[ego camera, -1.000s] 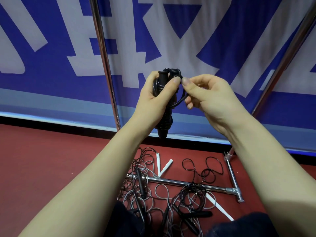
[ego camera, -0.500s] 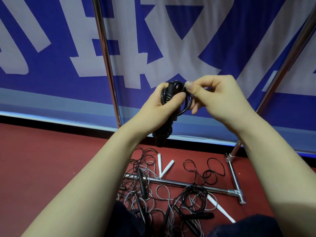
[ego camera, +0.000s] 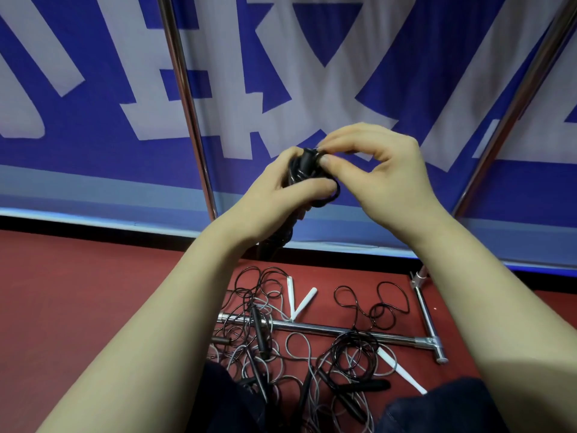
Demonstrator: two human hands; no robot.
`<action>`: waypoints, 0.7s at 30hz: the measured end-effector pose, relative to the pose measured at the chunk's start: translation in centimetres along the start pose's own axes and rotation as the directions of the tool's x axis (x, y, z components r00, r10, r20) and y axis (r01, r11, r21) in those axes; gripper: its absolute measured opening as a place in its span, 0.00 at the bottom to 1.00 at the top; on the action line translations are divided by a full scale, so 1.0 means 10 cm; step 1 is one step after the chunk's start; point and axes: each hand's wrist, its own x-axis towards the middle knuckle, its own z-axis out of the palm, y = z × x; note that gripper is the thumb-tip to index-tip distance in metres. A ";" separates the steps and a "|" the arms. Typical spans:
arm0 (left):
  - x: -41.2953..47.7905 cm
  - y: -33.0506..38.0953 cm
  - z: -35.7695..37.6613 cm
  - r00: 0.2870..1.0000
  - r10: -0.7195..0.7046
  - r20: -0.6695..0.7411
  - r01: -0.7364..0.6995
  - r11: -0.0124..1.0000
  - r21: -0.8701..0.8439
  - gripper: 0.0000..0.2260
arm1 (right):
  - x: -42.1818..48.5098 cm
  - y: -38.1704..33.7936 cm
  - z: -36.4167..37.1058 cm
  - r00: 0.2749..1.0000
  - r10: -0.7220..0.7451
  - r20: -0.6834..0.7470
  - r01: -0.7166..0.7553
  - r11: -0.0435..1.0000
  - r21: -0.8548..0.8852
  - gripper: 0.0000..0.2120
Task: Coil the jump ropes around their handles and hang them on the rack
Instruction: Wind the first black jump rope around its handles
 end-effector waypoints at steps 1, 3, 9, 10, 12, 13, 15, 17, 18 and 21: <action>0.00 0.00 0.00 1.000 0.013 0.002 -0.013 1.000 -0.010 0.12 | 0.00 -0.02 0.01 1.000 0.012 -0.023 -0.012 1.000 0.023 0.04; 0.01 -0.03 0.02 0.999 0.005 -0.040 -0.003 0.999 0.049 0.10 | 0.00 -0.03 0.03 0.997 0.060 -0.045 -0.056 0.996 0.069 0.04; 0.06 -0.19 0.06 0.990 -0.053 -0.131 0.078 0.978 0.195 0.17 | 0.05 -0.15 0.03 0.985 0.103 -0.141 -0.070 0.973 0.221 0.09; 0.06 -0.24 0.07 0.987 -0.073 -0.140 0.102 0.972 0.210 0.19 | 0.06 -0.17 0.03 0.980 0.098 -0.171 -0.056 0.971 0.232 0.10; 0.09 -0.36 0.08 0.975 -0.101 -0.196 0.137 0.974 0.180 0.18 | 0.07 -0.17 0.06 0.974 0.093 -0.208 -0.036 0.964 0.263 0.10; 0.10 -0.40 0.09 0.968 -0.121 -0.220 0.158 0.975 0.157 0.16 | 0.07 -0.16 0.10 0.973 0.081 -0.218 -0.024 0.967 0.252 0.08; 0.11 -0.47 0.10 0.953 -0.175 -0.246 0.209 0.971 0.120 0.13 | 0.05 -0.15 0.18 0.974 0.037 -0.222 0.006 0.981 0.191 0.06; 0.12 -0.53 0.07 0.942 -0.213 -0.258 0.248 0.962 0.114 0.11 | 0.04 -0.14 0.23 0.973 -0.023 -0.228 0.054 0.990 0.132 0.04; 0.12 -0.56 0.06 0.942 -0.220 -0.254 0.255 0.961 0.112 0.10 | 0.03 -0.13 0.25 0.971 -0.062 -0.231 0.086 0.992 0.096 0.04; 0.15 -0.60 0.02 0.945 -0.224 -0.239 0.255 0.961 0.110 0.11 | 0.03 -0.15 0.28 0.971 -0.113 -0.211 0.126 0.991 0.050 0.04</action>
